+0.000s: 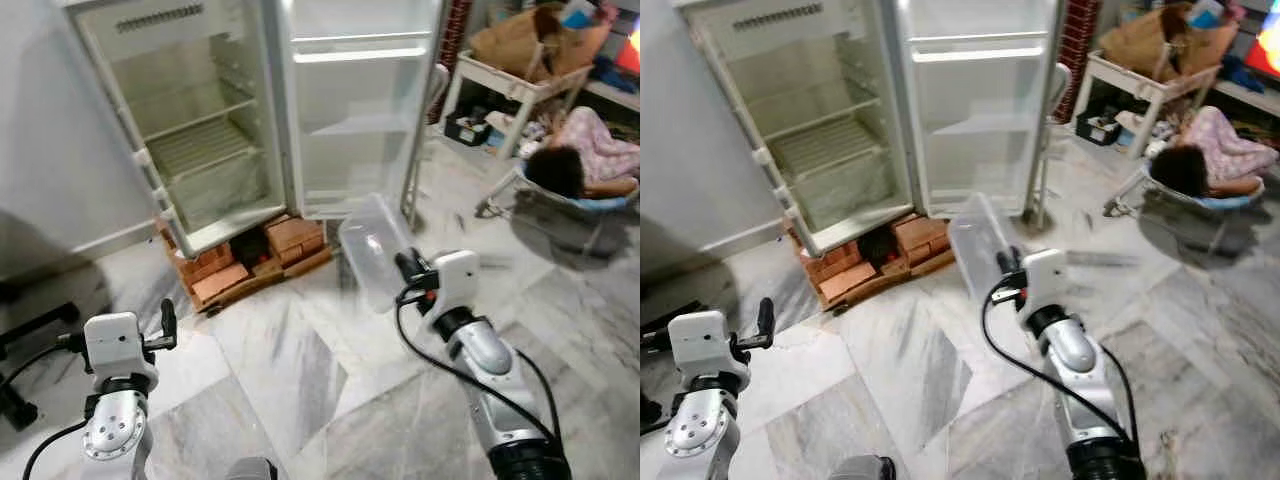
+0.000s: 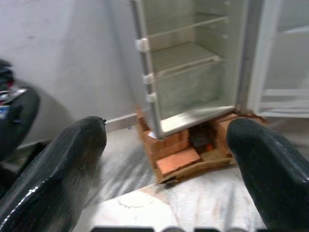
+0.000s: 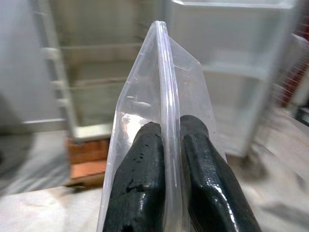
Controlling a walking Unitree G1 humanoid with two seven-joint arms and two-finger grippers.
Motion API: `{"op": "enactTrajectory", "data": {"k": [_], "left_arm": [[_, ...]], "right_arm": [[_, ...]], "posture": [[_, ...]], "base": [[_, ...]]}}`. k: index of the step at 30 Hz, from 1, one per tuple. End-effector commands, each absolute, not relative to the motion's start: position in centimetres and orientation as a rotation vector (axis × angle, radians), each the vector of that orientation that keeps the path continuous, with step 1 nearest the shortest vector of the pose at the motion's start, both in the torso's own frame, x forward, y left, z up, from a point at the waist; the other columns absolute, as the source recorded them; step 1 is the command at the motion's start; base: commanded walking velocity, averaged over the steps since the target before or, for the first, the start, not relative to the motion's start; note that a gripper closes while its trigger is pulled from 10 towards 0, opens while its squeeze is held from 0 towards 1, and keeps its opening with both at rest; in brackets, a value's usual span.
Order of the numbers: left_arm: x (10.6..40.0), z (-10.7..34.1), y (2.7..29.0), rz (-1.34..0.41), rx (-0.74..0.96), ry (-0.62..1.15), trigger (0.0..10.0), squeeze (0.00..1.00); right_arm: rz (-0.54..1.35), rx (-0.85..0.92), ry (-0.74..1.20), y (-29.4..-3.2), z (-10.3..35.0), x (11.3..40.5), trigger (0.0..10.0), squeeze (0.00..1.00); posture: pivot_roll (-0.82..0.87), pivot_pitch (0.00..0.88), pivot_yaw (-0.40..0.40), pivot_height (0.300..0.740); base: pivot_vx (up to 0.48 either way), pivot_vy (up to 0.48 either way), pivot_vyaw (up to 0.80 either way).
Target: Restocking fridge
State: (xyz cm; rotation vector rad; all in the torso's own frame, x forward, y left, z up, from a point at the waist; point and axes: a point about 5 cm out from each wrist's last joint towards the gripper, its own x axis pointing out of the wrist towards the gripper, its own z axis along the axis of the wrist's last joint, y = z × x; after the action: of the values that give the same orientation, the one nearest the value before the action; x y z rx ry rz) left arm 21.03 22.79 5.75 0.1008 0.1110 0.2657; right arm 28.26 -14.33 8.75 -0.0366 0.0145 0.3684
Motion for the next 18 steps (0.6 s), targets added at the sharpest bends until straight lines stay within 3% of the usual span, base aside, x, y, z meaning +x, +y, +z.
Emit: {"op": "enactTrajectory", "data": {"k": [1,11,18], "left_arm": [[20.92,5.41,23.0,0.276,0.105,0.132,10.0,0.0],[20.68,5.07,22.84,0.276,0.103,0.143,10.0,0.0],[20.8,5.06,22.83,0.279,0.102,0.139,10.0,0.0]], "right_arm": [[0.371,-0.032,-0.006,-14.25,9.18,28.47,10.0,0.0],[0.396,-0.03,-0.012,-13.92,9.22,28.61,10.0,0.0],[0.404,-0.027,-0.009,-13.84,9.21,28.71,10.0,0.0]], "posture": [[0.0,0.042,0.019,0.735],[0.0,0.044,0.017,0.735],[0.0,0.045,0.017,0.735]], "base": [[0.27,0.0,0.8],[0.266,0.0,0.8],[0.338,0.0,0.06]]}}
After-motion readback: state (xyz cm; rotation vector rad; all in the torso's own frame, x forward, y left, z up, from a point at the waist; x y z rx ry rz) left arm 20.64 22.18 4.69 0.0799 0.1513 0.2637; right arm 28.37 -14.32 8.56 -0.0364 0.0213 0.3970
